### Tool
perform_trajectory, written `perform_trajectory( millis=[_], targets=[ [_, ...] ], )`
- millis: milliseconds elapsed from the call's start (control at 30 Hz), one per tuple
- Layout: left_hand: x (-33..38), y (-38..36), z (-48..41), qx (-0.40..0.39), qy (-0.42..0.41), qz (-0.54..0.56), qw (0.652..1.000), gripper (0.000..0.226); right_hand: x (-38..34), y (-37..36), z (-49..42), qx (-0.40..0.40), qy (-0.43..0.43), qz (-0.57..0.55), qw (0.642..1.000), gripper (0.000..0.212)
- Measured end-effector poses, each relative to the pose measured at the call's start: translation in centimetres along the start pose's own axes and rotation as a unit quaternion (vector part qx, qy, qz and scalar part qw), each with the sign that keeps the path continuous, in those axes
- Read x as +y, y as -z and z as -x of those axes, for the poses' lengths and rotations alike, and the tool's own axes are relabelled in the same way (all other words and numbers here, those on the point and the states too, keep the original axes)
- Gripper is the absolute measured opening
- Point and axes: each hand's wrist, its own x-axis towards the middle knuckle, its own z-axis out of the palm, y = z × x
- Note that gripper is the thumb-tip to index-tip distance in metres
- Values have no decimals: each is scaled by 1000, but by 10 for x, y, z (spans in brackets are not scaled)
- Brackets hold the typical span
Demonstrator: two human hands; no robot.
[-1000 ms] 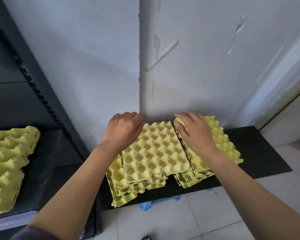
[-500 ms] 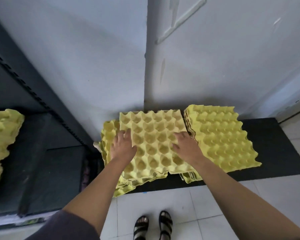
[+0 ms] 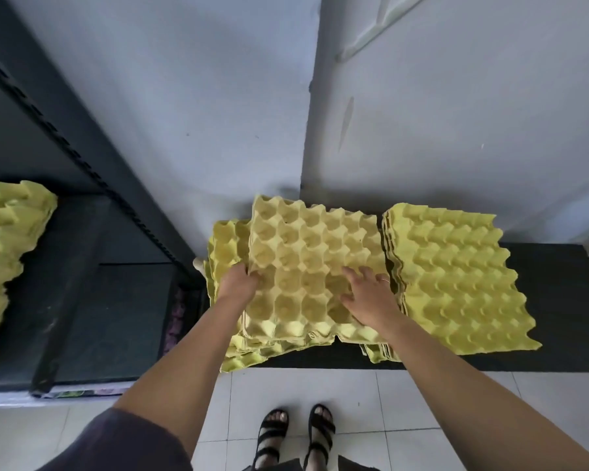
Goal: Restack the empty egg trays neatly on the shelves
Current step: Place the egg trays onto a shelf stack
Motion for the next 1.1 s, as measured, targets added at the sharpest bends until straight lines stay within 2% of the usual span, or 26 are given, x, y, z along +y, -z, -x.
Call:
perform_trajectory(
  millis=[133, 300, 400, 533, 567, 667, 733, 867, 967, 1033, 1100],
  targets=[
    [16, 8, 6, 43, -49, 67, 996, 9, -1, 11, 2, 13, -26, -48, 998, 65],
    [21, 27, 13, 45, -41, 134, 989, 8, -1, 21, 9, 109, -101, -122, 981, 63],
    [18, 44, 13, 28, -40, 170, 984, 12, 1, 26, 20, 154, -154, -222, 951, 66],
    [16, 63, 18, 14, -55, 200, 978, 35, -3, 36, 39, 137, -177, -397, 890, 63],
    [19, 69, 23, 17, -59, 199, 978, 35, -2, 38, 42, 137, -180, -412, 882, 62],
    [28, 85, 45, 37, -68, 193, 978, 17, 2, 37, 48, 136, -178, -445, 867, 63],
    [29, 94, 59, 55, -81, 183, 978, 20, 3, 34, 56, 138, -174, -479, 849, 58],
    [22, 108, 92, 53, -125, 129, 982, 41, 2, 31, 83, 162, -126, -528, 824, 43],
    [21, 112, 137, 76, -206, 30, 975, 59, 1, 36, 111, 202, -111, -542, 808, 48],
    [19, 111, 181, 159, -300, -119, 933, 65, 3, 37, 134, 224, -96, -551, 798, 51],
    [11, 106, 228, 213, -409, -258, 849, 66, 8, 36, 155, 245, -79, -560, 788, 53]
  ],
)
